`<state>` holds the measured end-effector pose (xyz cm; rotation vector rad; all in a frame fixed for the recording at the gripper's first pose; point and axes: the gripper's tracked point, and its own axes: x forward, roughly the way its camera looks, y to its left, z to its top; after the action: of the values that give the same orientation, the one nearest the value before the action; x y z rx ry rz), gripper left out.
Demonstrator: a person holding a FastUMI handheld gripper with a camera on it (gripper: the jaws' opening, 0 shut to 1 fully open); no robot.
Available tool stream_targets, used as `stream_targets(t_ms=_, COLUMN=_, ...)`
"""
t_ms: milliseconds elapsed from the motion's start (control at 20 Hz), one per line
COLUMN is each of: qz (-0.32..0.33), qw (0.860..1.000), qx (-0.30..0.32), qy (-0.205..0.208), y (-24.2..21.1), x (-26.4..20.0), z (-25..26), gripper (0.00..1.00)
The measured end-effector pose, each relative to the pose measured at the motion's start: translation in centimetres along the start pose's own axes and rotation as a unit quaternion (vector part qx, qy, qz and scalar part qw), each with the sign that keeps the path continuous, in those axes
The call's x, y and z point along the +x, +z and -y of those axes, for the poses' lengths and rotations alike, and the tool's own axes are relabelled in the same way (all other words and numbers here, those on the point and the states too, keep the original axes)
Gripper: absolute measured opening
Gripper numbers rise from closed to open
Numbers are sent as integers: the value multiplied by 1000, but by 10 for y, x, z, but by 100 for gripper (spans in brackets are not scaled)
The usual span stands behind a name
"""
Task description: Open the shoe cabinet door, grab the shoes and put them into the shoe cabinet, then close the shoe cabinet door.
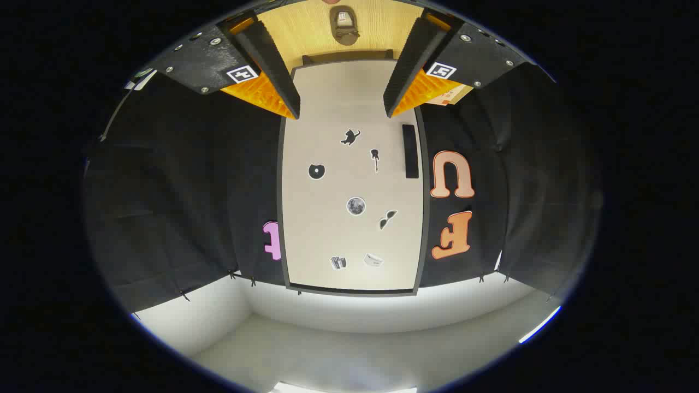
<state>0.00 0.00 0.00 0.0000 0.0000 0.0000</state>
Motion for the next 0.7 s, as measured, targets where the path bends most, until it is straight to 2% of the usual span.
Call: stream_targets(t_ms=700, qz=-10, qw=1000, qx=-6, qy=10, y=-4, x=30, z=-8, gripper=96)
